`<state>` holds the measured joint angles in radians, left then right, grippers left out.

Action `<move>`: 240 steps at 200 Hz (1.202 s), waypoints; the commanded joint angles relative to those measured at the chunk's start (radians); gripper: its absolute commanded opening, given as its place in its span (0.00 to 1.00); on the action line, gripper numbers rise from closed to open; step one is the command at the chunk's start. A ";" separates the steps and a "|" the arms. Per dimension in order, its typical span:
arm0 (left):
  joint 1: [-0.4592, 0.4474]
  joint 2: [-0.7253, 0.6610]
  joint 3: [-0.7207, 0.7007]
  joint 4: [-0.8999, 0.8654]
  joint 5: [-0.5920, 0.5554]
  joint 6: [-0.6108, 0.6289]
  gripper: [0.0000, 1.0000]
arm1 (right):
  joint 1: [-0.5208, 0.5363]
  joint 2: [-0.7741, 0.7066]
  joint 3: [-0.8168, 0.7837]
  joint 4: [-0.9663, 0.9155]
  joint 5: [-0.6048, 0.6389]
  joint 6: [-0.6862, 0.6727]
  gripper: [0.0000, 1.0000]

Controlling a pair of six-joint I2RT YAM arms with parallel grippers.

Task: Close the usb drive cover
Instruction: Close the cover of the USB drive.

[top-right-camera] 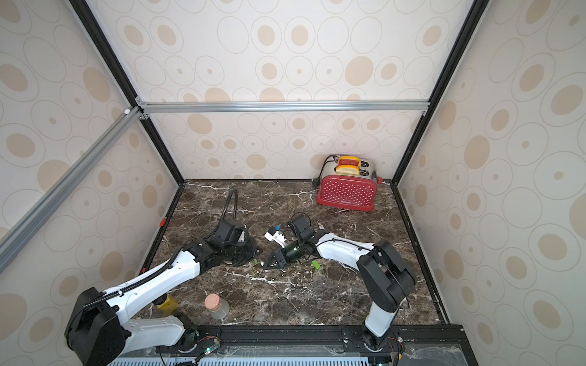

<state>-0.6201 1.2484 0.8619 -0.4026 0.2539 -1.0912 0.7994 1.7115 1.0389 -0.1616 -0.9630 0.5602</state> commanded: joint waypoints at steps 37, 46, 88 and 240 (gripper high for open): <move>-0.019 0.009 0.005 -0.004 -0.009 0.007 0.00 | -0.007 0.007 0.018 0.024 0.023 -0.001 0.00; -0.020 0.008 0.002 -0.004 -0.010 0.005 0.00 | -0.008 0.007 0.019 0.028 0.024 0.001 0.00; -0.027 0.012 -0.003 -0.002 -0.017 -0.001 0.00 | -0.009 -0.001 0.023 0.040 0.031 0.007 0.00; -0.044 -0.013 -0.014 0.018 -0.036 -0.030 0.00 | -0.017 -0.003 -0.014 0.133 0.042 0.046 0.00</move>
<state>-0.6502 1.2621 0.8436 -0.3710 0.2237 -1.1069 0.7921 1.7168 1.0367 -0.0868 -0.9291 0.5976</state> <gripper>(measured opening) 0.115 0.197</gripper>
